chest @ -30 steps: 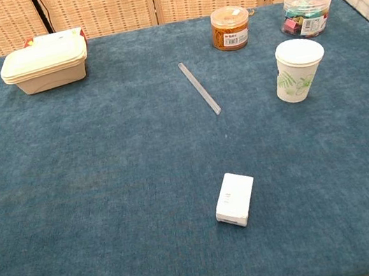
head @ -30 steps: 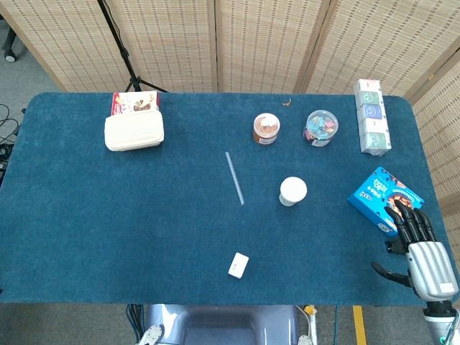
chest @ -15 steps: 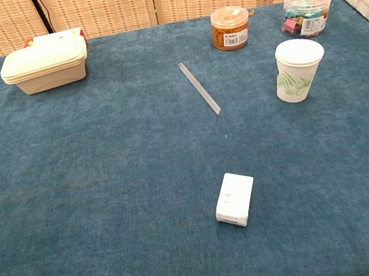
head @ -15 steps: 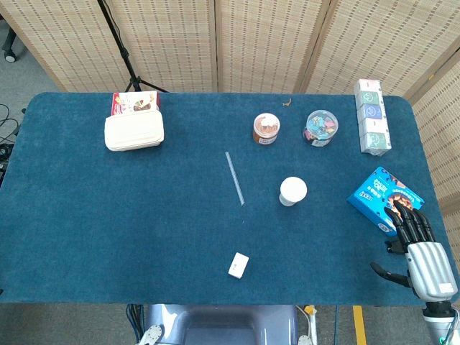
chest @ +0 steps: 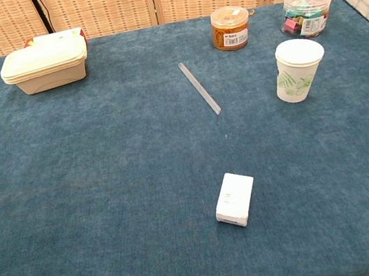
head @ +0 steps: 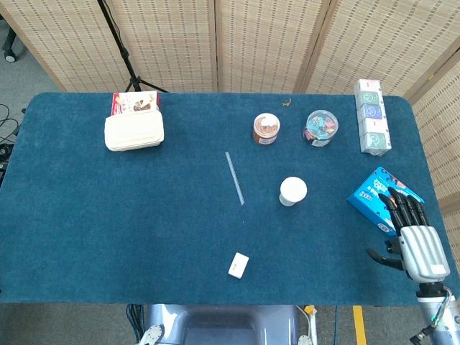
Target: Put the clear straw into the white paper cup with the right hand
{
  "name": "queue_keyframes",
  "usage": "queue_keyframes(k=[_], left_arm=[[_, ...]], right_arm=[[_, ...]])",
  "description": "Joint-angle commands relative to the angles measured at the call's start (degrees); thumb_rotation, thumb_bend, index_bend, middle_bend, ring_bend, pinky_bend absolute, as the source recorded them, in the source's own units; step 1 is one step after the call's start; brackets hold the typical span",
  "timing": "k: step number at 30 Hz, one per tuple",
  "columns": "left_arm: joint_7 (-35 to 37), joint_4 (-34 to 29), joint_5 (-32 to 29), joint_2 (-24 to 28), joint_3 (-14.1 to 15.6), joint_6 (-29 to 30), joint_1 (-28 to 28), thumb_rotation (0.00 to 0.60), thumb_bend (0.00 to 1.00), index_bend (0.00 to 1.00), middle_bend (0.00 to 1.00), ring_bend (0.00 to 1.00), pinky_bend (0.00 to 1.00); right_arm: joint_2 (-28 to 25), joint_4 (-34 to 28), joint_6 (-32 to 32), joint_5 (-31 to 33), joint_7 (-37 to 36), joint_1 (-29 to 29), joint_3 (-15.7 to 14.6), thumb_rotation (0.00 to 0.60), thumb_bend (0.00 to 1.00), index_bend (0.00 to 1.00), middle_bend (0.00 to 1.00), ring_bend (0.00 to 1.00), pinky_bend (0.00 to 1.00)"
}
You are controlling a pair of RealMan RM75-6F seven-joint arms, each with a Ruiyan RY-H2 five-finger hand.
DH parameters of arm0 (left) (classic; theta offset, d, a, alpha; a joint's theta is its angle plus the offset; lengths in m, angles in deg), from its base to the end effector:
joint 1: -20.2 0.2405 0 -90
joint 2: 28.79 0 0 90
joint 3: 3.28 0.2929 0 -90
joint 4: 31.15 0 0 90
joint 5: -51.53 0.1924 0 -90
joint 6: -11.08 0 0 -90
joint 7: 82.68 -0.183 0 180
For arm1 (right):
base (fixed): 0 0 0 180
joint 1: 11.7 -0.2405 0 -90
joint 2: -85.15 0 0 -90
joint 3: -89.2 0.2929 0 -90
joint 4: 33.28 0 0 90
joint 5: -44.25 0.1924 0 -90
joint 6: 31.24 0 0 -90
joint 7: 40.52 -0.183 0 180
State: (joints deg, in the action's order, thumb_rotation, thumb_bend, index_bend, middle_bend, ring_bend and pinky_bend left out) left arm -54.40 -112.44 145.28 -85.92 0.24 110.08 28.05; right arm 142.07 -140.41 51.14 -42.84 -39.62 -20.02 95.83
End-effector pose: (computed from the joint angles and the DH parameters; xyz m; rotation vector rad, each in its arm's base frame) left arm -0.3716 0.1203 0.2601 -1.2777 -1.0361 -1.0372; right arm -0.2689 -0.2457 0.2133 1.4221 -0.9288 1.0780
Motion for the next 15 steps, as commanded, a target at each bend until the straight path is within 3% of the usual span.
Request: queue_keyframes(k=[1,6,10,15], left_arm=[[0.16,-0.05,-0.03,0.09,0.03,-0.11,-0.03,0.600,0.00,0.00,0.00,0.00,0.00],[0.98,0.10,-0.32,0.29,-0.06,-0.40,-0.14,0.600,0.00,0.00,0.00,0.00,0.00],[1.89,0.35,-0.57,0.47,-0.17,-0.49,-0.18,0.600,0.00,0.00,0.00,0.00,0.00],[2.70,0.54,-0.91,0.68,-0.28,-0.97,-0.38,0.600,0.00,0.00,0.00,0.00,0.00]], right_arm=[[-1.62,-3.29,-5.03,4.23,2.83,-4.26,3.39,0.600,0.00,0.01,0.00,0.00,0.00],[-1.95,-6.29,-11.60,9.58,4.81,-10.72,7.96,0.600,0.00,0.05,0.00,0.00,0.00],[1.15,-5.50,-14.35,13.00,3.75,-15.97,12.06,0.600,0.00,0.07,0.00,0.00,0.00],[1.60,-6.58,-18.76,18.67,10.51,-20.59,13.08,0.600,0.00,0.05,0.00,0.00,0.00]])
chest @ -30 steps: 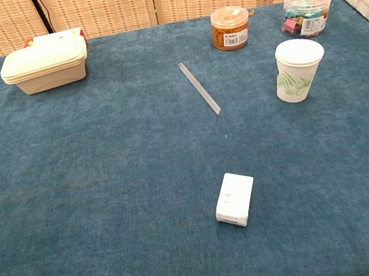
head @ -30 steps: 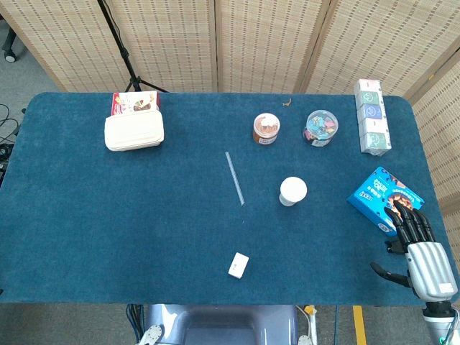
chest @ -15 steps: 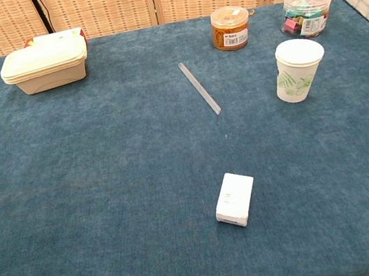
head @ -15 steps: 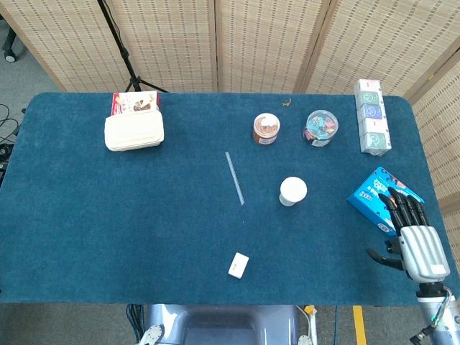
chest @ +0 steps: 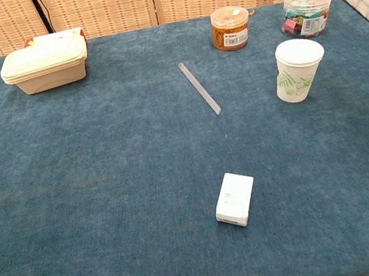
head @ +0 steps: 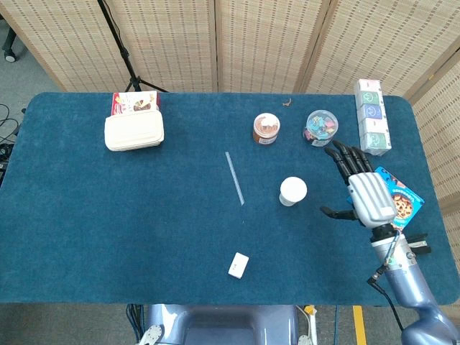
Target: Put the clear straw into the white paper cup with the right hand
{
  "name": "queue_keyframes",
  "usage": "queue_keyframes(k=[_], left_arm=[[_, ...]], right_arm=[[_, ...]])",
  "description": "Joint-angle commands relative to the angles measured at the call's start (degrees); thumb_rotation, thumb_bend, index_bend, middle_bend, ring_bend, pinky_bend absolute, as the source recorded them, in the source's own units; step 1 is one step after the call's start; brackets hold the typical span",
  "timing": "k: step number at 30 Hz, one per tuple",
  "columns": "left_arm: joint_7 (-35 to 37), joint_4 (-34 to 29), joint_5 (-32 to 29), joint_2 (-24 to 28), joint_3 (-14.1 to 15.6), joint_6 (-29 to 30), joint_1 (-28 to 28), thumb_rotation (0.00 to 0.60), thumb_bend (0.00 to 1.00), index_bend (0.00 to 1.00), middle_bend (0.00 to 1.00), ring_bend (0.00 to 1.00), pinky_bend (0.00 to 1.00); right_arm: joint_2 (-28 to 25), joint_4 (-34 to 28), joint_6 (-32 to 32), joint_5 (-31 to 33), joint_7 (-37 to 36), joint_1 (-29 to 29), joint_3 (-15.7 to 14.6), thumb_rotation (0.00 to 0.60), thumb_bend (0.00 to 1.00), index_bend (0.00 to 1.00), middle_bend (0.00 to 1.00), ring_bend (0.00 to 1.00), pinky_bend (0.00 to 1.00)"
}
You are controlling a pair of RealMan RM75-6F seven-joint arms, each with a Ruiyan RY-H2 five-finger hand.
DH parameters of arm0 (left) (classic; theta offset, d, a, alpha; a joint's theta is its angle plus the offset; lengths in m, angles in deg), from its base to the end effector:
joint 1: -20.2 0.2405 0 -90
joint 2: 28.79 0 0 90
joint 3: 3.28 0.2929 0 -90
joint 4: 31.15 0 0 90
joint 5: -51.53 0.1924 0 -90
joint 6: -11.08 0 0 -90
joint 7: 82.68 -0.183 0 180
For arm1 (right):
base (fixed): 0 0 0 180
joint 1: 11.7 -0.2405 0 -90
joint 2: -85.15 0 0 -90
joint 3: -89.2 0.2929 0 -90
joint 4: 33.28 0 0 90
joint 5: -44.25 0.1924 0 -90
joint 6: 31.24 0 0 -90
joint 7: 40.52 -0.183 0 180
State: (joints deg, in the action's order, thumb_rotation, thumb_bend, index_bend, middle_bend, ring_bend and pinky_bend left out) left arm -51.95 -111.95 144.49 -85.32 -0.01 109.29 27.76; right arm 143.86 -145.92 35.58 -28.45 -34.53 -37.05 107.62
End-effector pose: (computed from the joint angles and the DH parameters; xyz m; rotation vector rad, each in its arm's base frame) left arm -0.3751 0.1229 0.2651 -1.2617 -1.0580 -1.0454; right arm -0.1758 -0.3440 0.1936 1.5431 -0.9659 1.2236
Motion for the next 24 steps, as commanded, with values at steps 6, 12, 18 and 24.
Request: queue_keyframes(k=[6,12,18,24], left_arm=[[0.08,-0.15,-0.30,0.23,-0.10,-0.83,-0.38,0.600,0.00,0.00,0.00,0.00,0.00],[0.25,-0.29,-0.43,0.25,-0.12,-0.59,-0.18,0.600,0.00,0.00,0.00,0.00,0.00],[0.62,-0.62,-1.47,0.59,-0.52,-2.15,-0.85,0.600,0.00,0.00,0.00,0.00,0.00],[0.67,-1.65,-2.90,1.26,-0.91,-4.87,-1.95,0.600,0.00,0.00,0.00,0.00,0.00]], right_arm=[[1.32,-3.36,-4.80,9.25,12.64,-8.66,2.90,0.600,0.00,0.05,0.00,0.00,0.00],[6.15,1.05,-7.50,19.49,19.32,-17.05,5.44,0.600,0.00,0.07,0.00,0.00,0.00],[11.42,5.14,-7.53,29.87,24.14,-23.87,6.60,0.600,0.00,0.07,0.00,0.00,0.00],[19.35,14.79,-8.21,36.86,27.54,-30.19,5.33,0.600,0.00,0.08,0.00,0.00,0.00]])
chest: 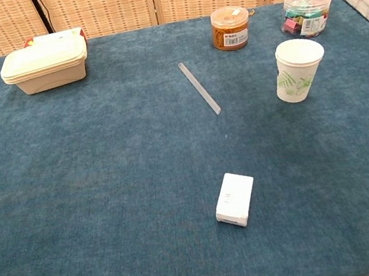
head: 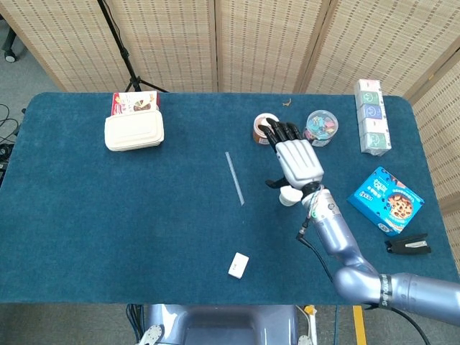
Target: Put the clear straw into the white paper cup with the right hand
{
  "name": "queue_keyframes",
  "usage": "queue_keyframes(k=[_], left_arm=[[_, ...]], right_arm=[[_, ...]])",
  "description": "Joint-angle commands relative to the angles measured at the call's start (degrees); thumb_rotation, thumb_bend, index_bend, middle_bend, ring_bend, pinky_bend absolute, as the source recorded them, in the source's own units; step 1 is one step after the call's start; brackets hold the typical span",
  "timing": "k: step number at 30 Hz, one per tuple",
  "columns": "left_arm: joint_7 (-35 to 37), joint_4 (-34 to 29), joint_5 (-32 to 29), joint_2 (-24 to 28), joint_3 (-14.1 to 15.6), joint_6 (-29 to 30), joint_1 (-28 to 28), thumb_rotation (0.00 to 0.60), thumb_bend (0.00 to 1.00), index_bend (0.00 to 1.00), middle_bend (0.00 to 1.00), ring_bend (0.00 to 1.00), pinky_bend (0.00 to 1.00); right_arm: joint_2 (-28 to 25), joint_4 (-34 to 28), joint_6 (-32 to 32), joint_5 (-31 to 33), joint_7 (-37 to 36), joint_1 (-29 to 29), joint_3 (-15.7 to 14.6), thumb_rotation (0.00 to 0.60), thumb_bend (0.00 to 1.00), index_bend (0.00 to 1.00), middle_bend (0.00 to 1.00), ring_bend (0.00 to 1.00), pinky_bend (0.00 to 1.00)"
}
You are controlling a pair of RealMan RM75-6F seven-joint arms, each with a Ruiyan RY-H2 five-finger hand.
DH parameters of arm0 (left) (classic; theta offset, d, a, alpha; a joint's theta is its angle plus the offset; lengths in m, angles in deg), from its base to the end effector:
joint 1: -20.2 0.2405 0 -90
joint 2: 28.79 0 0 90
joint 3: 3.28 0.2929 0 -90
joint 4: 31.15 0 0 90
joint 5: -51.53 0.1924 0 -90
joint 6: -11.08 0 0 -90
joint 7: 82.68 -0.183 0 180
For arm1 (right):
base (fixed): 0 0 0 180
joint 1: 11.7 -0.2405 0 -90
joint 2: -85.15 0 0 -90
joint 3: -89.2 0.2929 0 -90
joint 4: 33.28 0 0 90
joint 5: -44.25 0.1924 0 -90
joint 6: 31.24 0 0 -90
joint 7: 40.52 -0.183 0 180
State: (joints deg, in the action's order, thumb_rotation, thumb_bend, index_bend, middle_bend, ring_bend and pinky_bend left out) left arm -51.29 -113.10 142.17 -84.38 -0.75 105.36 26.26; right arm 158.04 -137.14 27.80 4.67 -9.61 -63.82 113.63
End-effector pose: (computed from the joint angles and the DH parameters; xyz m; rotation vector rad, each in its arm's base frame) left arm -0.3816 0.1349 0.2663 -1.2379 -1.0971 -1.0164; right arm -0.0714 -0.4470 0.1133 1.6565 -0.9618 1.0835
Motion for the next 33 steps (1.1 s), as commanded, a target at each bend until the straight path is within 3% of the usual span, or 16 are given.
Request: queue_keyframes(k=[1,6,12,26,33], left_arm=[[-0.01,-0.61,-0.78,0.38,-0.22,-1.26,-0.57,0.600,0.00,0.00,0.00,0.00,0.00],[-0.29,-1.56,-2.47,0.85,-0.77,-3.50,-1.42,0.600,0.00,0.00,0.00,0.00,0.00],[-0.68,-2.59,-4.39,1.32,-1.39,-5.95,-2.30,0.600,0.00,0.00,0.00,0.00,0.00],[-2.23,-4.34,-7.10,2.04,-2.32,-10.28,-4.06,0.600,0.00,0.00,0.00,0.00,0.00],[-2.20,-4.48,-7.30,2.14,-2.41,-10.99,-4.32,0.600,0.00,0.00,0.00,0.00,0.00]], right_arm=[[6.45,7.44,-0.22,4.47,3.09,-4.03,-1.07,0.600,0.00,0.09,0.00,0.00,0.00],[14.75,15.80,0.83,8.85,4.44,-7.19,-2.43,0.600,0.00,0.11,0.00,0.00,0.00],[21.62,24.19,-0.79,13.26,4.93,-10.55,-1.78,0.600,0.00,0.14,0.00,0.00,0.00],[30.59,36.98,-3.82,17.78,8.83,-17.12,-0.29,0.600,0.00,0.18,0.00,0.00,0.00],[33.43,42.62,-5.72,20.07,13.00,-18.51,-1.92,0.600,0.00,0.21,0.00,0.00,0.00]])
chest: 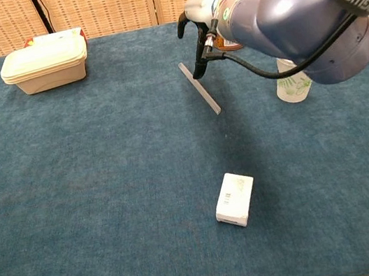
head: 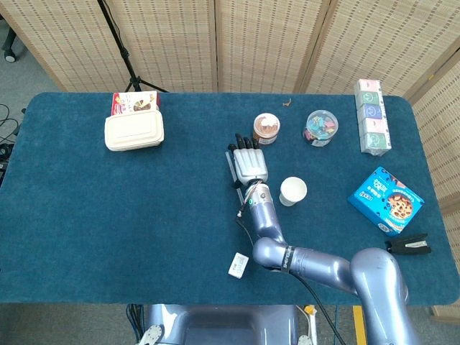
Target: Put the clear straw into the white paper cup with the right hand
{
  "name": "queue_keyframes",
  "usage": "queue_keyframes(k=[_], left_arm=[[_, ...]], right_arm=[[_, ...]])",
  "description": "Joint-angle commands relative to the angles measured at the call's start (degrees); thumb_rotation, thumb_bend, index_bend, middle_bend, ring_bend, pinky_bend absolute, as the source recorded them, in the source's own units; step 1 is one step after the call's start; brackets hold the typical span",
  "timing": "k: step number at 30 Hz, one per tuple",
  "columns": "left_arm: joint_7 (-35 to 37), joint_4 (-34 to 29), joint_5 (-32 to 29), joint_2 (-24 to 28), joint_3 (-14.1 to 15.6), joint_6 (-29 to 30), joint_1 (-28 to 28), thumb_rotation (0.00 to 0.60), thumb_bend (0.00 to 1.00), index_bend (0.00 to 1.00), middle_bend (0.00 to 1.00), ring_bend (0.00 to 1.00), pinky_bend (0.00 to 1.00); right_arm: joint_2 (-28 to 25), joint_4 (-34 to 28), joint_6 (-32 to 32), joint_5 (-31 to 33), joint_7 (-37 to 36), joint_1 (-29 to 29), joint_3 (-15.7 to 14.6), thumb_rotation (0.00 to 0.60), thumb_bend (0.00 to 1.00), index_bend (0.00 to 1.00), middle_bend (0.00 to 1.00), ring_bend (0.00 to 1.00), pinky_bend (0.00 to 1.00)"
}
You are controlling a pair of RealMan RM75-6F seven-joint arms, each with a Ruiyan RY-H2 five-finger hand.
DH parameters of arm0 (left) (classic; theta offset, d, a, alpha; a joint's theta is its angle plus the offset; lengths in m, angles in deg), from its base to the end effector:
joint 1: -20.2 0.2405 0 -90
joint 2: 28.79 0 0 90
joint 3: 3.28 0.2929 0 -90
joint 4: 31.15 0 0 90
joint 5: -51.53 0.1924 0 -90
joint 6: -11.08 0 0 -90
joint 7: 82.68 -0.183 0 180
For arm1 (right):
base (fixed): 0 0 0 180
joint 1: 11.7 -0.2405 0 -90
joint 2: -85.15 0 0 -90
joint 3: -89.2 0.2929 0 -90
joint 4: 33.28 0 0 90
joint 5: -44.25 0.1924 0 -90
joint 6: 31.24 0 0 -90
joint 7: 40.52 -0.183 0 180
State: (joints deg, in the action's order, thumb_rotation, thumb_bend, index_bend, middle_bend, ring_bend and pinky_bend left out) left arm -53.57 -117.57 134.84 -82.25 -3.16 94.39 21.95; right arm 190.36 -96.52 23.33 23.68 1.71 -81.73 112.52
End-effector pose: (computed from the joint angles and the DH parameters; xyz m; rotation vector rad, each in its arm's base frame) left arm -0.3948 0.1681 0.2648 -1.1721 -1.1830 -0.9170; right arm -0.0460 -0.5036 -0.0648 1.6345 -1.0555 0.7882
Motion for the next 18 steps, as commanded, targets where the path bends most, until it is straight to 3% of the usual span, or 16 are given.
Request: queue_keyframes(k=[1,18], left_arm=[[0.11,0.00,0.05,0.02,-0.01,-0.01,0.00,0.600,0.00,0.00,0.00,0.00,0.00],[0.41,0.19,0.72,0.02,0.17,-0.20,-0.09,0.600,0.00,0.00,0.00,0.00,0.00]], right_arm=[[1.25,2.50,-1.59,1.01,2.02,-0.63,-1.10,0.600,0.00,0.21,0.00,0.00,0.00],[4.43,9.61,-3.01,-14.44,-3.95,1.82,-5.98,0.600,0.00,0.23,0.00,0.00,0.00]])
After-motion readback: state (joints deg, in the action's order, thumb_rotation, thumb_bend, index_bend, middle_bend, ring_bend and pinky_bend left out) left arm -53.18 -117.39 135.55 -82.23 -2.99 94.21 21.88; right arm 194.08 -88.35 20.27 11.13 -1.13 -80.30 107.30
